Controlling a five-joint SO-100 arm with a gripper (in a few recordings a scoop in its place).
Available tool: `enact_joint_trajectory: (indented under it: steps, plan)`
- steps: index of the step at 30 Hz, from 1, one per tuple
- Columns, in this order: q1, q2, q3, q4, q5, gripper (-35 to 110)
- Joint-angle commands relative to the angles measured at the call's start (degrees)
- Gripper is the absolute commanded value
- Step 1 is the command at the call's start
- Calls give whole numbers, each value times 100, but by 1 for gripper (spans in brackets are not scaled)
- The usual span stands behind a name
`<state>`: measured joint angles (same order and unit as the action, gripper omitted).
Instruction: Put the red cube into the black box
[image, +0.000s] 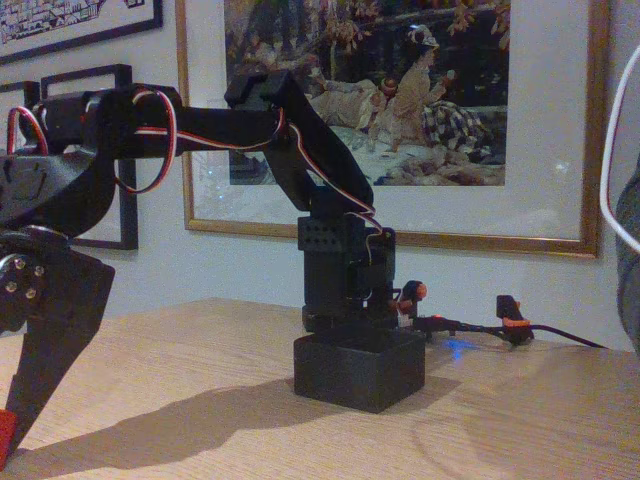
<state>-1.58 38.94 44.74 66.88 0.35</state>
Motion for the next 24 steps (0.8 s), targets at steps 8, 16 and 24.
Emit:
enact_joint_trajectory:
  steps: [8,16,24]
  plan:
    - [88,1099,492,984,545,1]
    - [255,3050,1274,2364,1450,0]
    - [729,5159,2936,3243,2812,-2]
